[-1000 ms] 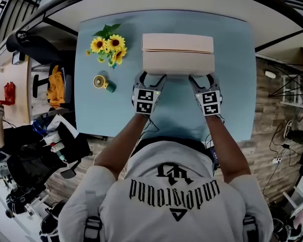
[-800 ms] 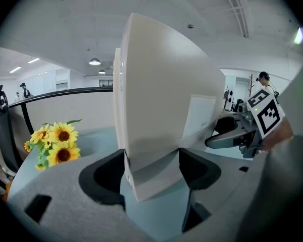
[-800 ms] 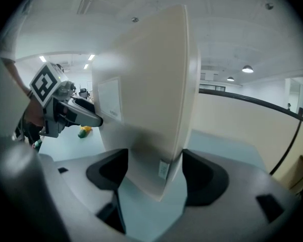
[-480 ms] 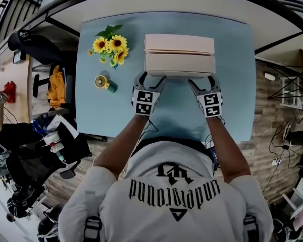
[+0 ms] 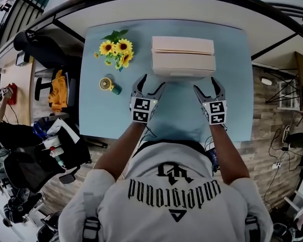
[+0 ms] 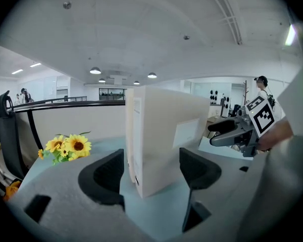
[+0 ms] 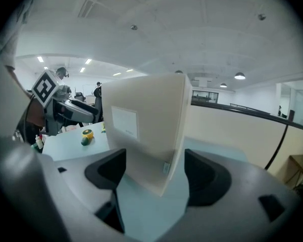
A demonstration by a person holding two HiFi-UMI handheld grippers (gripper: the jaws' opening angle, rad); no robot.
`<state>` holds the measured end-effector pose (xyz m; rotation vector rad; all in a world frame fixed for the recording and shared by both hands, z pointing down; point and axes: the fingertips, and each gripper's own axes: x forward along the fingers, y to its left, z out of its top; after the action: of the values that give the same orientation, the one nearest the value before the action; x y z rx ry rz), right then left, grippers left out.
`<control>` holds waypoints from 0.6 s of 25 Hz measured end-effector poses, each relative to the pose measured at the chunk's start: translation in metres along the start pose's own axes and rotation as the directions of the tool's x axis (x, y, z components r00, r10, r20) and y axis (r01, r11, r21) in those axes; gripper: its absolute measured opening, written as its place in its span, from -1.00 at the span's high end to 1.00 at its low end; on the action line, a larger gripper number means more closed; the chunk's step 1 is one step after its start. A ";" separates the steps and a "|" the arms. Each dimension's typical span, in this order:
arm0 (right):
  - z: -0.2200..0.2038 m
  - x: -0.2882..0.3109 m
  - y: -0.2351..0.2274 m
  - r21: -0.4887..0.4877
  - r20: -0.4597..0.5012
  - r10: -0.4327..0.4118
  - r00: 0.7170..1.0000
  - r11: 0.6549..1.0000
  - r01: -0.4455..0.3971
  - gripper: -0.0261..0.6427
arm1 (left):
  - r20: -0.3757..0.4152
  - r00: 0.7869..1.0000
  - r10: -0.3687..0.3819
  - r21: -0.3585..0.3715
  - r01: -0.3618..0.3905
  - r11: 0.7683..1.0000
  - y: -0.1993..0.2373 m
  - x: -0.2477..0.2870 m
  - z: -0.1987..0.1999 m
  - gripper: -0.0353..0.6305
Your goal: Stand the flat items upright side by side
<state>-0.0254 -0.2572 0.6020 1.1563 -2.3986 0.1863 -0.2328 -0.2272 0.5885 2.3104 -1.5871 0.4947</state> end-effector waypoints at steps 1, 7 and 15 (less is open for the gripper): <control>0.004 -0.006 0.001 0.002 0.011 -0.009 1.000 1.000 0.009 -0.17 | 0.014 1.000 -0.003 0.004 0.003 1.000 -0.001 -0.006 0.005 -0.17; 0.034 -0.046 0.022 0.028 0.102 -0.031 0.994 0.999 0.028 -0.10 | 0.084 0.996 -0.036 0.017 0.034 0.999 -0.010 -0.048 0.024 -0.14; 0.090 -0.095 0.072 -0.014 0.240 -0.004 0.971 1.000 0.007 0.07 | 0.199 0.974 -0.104 0.066 0.093 0.994 -0.028 -0.107 0.057 0.05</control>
<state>-0.0611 -0.1729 0.4836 1.2411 -2.6003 0.0273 -0.2361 -0.1525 0.4896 2.5374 -1.5534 0.2913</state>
